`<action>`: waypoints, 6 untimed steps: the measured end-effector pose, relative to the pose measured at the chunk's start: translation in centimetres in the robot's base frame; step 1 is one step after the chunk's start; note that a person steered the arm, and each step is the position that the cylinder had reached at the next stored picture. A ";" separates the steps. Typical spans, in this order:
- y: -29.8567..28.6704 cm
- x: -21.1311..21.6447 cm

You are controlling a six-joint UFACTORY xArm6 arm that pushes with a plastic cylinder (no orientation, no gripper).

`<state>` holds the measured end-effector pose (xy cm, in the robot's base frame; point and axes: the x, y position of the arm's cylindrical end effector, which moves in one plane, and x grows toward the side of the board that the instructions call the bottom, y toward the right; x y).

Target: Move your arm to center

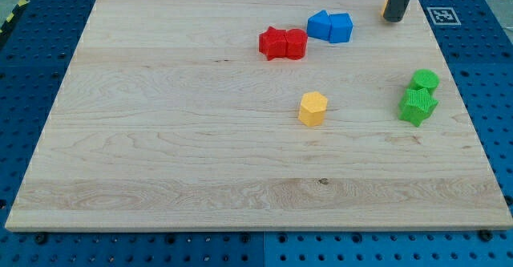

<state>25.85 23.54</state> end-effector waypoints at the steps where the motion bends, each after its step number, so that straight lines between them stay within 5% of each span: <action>1: 0.0 -0.8; 3: -1.3 0.5; 4: -4.3 6.0; 6: -14.0 10.5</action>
